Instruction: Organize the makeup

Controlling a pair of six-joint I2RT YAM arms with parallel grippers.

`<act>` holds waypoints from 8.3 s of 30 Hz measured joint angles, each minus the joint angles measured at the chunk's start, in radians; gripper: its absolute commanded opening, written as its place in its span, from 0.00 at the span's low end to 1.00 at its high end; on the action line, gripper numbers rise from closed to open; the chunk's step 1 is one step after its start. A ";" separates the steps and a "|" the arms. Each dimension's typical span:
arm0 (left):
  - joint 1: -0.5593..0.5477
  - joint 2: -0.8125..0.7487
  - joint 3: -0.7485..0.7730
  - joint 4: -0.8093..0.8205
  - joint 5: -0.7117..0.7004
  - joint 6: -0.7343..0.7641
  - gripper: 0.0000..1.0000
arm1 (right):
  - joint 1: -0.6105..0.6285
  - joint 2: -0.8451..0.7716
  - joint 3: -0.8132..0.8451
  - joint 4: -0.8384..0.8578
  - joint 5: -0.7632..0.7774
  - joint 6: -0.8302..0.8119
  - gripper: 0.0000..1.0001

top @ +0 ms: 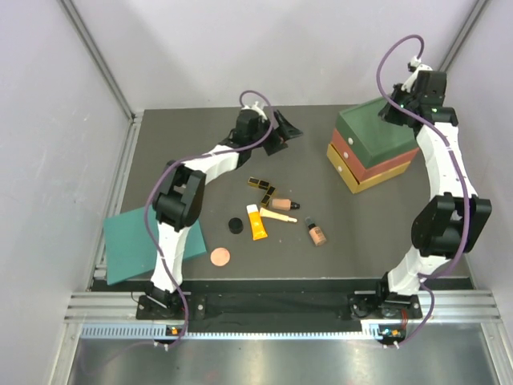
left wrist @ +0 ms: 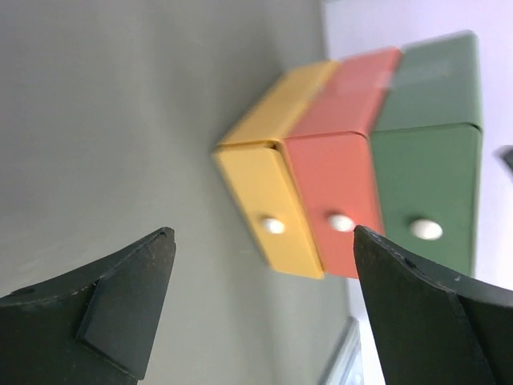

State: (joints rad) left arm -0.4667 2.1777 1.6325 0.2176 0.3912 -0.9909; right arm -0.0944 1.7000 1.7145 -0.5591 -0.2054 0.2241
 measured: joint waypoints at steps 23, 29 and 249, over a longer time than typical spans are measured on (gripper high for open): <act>-0.163 0.227 0.273 0.274 0.185 -0.359 0.50 | 0.000 0.024 -0.053 0.006 -0.006 -0.021 0.00; -0.186 0.248 0.273 0.310 0.196 -0.392 0.57 | 0.000 0.024 -0.064 0.026 -0.005 -0.031 0.00; -0.270 -0.397 -0.084 -0.264 -0.396 0.908 0.00 | 0.000 0.023 -0.154 0.208 -0.062 -0.090 0.00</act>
State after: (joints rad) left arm -0.7364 1.7805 1.5482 -0.0460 -0.0044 -0.0826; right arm -0.0944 1.7226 1.5604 -0.3511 -0.2672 0.1341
